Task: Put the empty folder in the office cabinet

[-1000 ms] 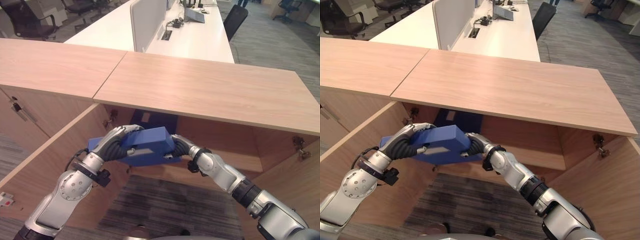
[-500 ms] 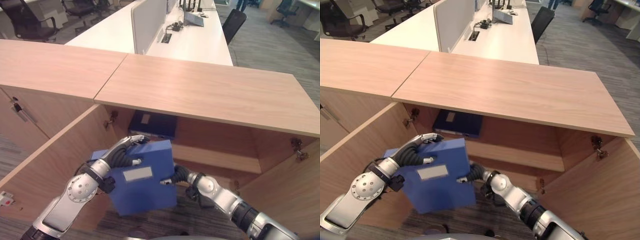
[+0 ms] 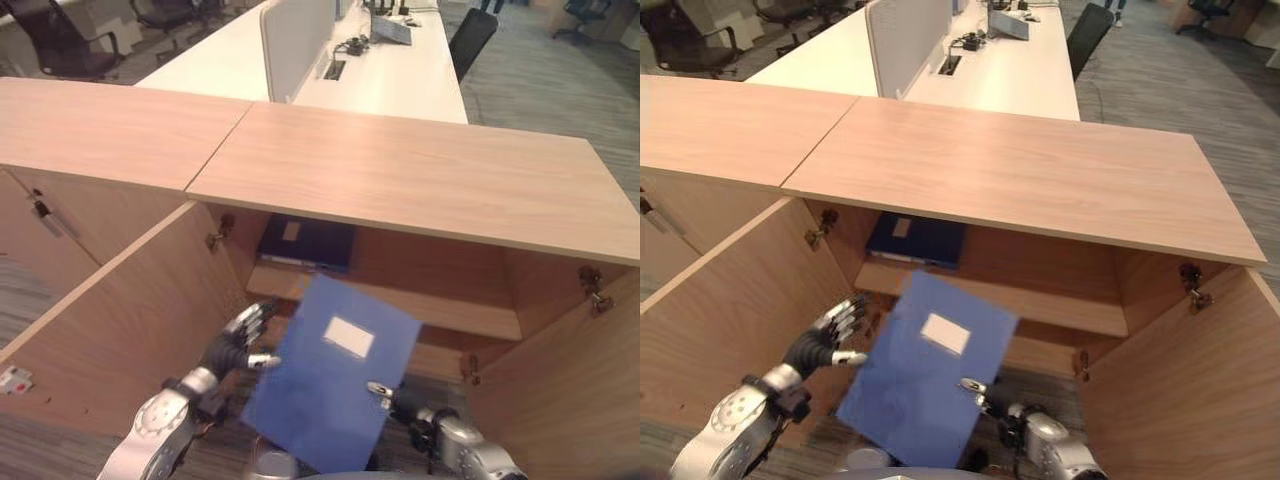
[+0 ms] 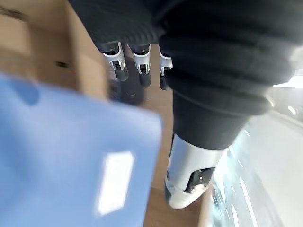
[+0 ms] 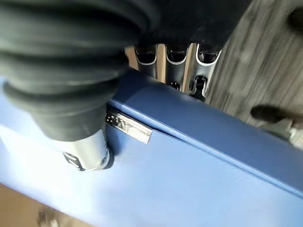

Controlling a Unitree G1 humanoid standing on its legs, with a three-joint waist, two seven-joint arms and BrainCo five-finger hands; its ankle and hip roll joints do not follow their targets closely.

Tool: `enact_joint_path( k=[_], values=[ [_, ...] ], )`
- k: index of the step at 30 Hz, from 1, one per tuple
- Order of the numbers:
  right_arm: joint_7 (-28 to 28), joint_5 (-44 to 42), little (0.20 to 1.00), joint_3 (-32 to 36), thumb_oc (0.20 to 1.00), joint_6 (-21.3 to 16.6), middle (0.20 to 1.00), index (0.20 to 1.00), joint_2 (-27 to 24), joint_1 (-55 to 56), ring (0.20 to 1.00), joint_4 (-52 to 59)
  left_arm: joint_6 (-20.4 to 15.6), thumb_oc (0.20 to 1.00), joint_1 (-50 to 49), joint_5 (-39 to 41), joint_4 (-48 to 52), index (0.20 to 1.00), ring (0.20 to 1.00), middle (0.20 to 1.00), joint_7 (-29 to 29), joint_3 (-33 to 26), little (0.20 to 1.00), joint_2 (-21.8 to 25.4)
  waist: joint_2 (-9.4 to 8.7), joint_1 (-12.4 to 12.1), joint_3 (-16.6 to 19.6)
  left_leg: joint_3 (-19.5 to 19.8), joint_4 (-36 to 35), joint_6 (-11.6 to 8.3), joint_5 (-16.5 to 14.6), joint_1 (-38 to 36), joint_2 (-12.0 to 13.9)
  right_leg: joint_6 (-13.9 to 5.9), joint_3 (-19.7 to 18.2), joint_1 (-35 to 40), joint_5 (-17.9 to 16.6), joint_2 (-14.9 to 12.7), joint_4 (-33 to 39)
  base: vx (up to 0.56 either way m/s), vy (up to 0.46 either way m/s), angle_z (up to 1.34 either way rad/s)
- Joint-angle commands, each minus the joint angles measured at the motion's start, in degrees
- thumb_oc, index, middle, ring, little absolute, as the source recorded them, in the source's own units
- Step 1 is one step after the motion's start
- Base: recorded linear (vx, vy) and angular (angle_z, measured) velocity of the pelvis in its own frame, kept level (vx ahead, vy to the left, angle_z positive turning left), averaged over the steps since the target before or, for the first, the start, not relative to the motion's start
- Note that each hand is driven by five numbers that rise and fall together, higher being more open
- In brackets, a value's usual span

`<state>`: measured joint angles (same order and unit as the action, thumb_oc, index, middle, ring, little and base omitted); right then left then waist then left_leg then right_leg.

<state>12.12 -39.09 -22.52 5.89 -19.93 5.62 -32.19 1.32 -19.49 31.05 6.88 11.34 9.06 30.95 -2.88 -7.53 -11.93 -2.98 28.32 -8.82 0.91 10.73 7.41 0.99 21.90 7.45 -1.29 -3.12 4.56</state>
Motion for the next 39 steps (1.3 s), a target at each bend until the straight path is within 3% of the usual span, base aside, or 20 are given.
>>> enact_joint_path(
  k=[1,3,5,8,12,19,22,23,25,26,27,29,31,36,39],
  values=[
    [0.61,-3.33,0.200,0.83,0.200,-1.84,0.200,0.200,1.30,-2.22,0.200,3.07,-2.29,1.000,0.16,1.25,3.48,1.000,1.000,1.000,-1.01,-2.40,1.000,-0.83,-0.47,-0.49,0.13,0.51,-9.89,3.20,2.36,2.80,-1.21,-3.29,-0.72,2.47,4.93,0.87,0.44,0.09,0.132,-0.03],
    [0.07,-3.65,0.200,2.24,0.200,-2.33,0.200,0.200,1.55,-2.23,0.200,1.80,-2.27,1.000,0.20,0.65,2.42,1.000,1.000,1.000,-1.31,-2.85,1.000,-1.75,0.41,-0.83,0.35,1.66,-20.03,3.01,5.67,2.65,-2.52,-3.97,-1.61,1.93,5.42,1.22,0.44,0.09,0.139,-0.01],
    [-0.39,-3.66,0.200,3.52,0.200,-2.49,0.200,0.200,1.88,-2.74,0.200,1.00,-2.07,1.000,0.28,0.18,1.80,1.000,1.000,1.000,-1.32,-3.30,1.000,-2.46,1.46,-1.02,0.15,1.37,-24.90,2.57,8.06,3.13,-2.28,-4.35,-2.29,1.95,6.12,1.70,0.44,0.11,0.124,0.01],
    [-0.19,-3.11,0.200,4.59,0.200,-1.90,0.200,0.200,2.86,-1.03,0.200,-0.20,-1.56,1.000,-0.50,-0.93,0.55,1.000,1.000,1.000,-0.90,-3.30,1.000,-3.20,2.02,-0.58,1.56,0.41,-29.85,3.13,8.34,-0.52,-2.10,-5.19,-3.32,2.57,6.83,1.75,0.44,0.17,0.149,-0.44],
    [-0.09,-3.18,0.200,5.95,0.200,-1.54,0.200,0.200,4.33,0.39,0.200,-1.50,-1.17,1.000,-1.91,-1.17,0.21,1.000,1.000,1.000,-0.93,-4.46,1.000,-3.57,1.43,0.18,2.62,-1.85,-31.96,4.06,7.67,-3.27,-2.80,-6.27,-4.70,3.19,7.21,-0.21,0.44,0.16,0.157,-0.42],
    [-1.31,-7.10,0.200,10.10,0.200,-2.69,0.200,0.200,7.00,-0.14,0.200,0.49,-1.19,1.000,-4.18,-2.80,-0.47,1.000,1.000,1.000,-2.04,-6.93,1.000,-3.13,0.05,0.30,3.44,-4.46,-32.29,6.86,4.30,-4.29,-5.29,-9.16,-6.37,2.86,6.33,-4.21,0.44,0.18,0.187,-0.17],
    [-1.73,-7.95,0.200,10.90,0.200,-3.26,0.200,0.200,7.39,-1.02,0.200,2.57,-1.19,1.000,-4.36,-3.18,-0.50,1.000,1.000,1.000,-2.67,-7.66,1.000,-2.29,-0.24,-0.21,3.30,-5.23,-32.03,8.06,3.11,-3.77,-6.20,-10.41,-6.40,0.60,6.60,-6.15,-2.82,0.08,0.193,-0.14],
    [-2.06,-9.02,0.200,11.71,0.200,-3.95,0.200,0.200,7.88,-1.81,0.200,5.38,-1.09,1.000,-4.66,-3.59,-0.23,1.000,1.000,1.000,-3.23,-8.25,1.000,-1.48,-0.27,-0.73,2.74,-6.11,-31.71,9.24,1.92,-3.45,-6.92,-11.57,-6.27,-3.10,6.54,-8.50,-8.46,0.03,0.214,-0.31],
    [-2.68,-10.25,0.200,12.08,0.200,-4.48,0.200,0.200,7.74,-3.19,0.200,8.15,-1.01,1.000,-4.40,-4.25,0.12,1.000,1.000,1.000,-4.33,-8.79,1.000,-0.35,0.07,-0.72,1.30,-6.90,-31.33,10.33,1.10,-3.14,-7.50,-12.41,-6.33,-7.44,5.46,-10.66,-14.52,-0.01,0.253,-0.35],
    [-3.03,-11.06,0.200,11.42,0.200,-5.10,0.200,0.200,7.69,-4.36,0.200,10.56,-1.09,1.000,-4.31,-4.40,0.58,1.000,1.000,1.000,-4.75,-9.06,1.000,0.81,0.34,-0.79,-0.39,-7.28,-30.90,10.90,-0.56,-3.33,-7.68,-12.54,-5.22,-11.35,5.06,-12.93,-21.52,-0.01,0.167,-0.32],
    [-3.07,-11.06,0.200,11.41,0.200,-5.08,0.200,0.200,7.71,-4.37,0.200,10.60,-1.09,1.000,-4.28,-4.39,0.57,1.000,1.000,1.000,-4.75,-9.07,1.000,0.82,0.22,-0.83,-0.39,-7.35,-30.84,10.95,-0.63,-3.27,-7.79,-12.60,-5.37,-11.60,5.26,-13.11,-21.92,-0.01,0.124,-0.37],
    [-3.15,-11.64,0.200,11.03,0.200,-5.42,0.200,0.200,7.95,-4.95,0.200,14.24,-1.19,1.000,-3.63,-4.75,0.86,1.000,1.000,1.000,-5.40,-9.37,1.000,2.03,0.23,-1.29,-1.81,-8.69,-30.35,11.06,-1.08,-2.55,-6.94,-11.76,-1.90,-14.89,3.97,-14.86,-25.27,-0.06,0.028,-0.29],
    [-3.18,-12.16,0.200,11.40,0.200,-6.16,0.200,0.200,6.97,-4.65,0.200,17.27,-1.91,1.000,-3.32,-4.28,1.41,1.000,1.000,1.000,-5.49,-9.39,1.000,3.05,0.17,-1.15,-3.53,-9.02,-28.61,10.12,-1.23,-0.49,-5.64,-10.90,1.50,-15.83,3.34,-14.31,-19.06,-0.08,-0.091,-0.16],
    [-4.30,-14.33,0.200,12.16,0.200,-8.31,0.200,0.200,5.96,-6.99,0.200,18.79,-3.25,1.000,-1.59,-3.76,0.64,1.000,1.000,1.000,-6.16,-8.07,1.000,2.64,0.78,-0.43,-8.53,-7.64,-24.22,9.15,-2.71,2.57,-4.21,-11.23,0.89,-22.07,-0.82,-13.39,-13.88,-0.07,-0.110,-0.06],
    [-5.50,-14.23,0.200,13.63,0.200,-9.88,0.200,0.200,5.19,-9.03,0.200,19.22,-3.93,1.000,0.19,-3.99,0.38,1.000,1.000,1.000,-6.42,-7.34,1.000,1.64,0.09,-0.47,-10.20,-6.45,-19.01,8.09,-4.18,6.35,-4.43,-11.07,2.41,-20.97,-2.35,-13.47,-9.71,0.01,-0.173,0.12]
  ],
)
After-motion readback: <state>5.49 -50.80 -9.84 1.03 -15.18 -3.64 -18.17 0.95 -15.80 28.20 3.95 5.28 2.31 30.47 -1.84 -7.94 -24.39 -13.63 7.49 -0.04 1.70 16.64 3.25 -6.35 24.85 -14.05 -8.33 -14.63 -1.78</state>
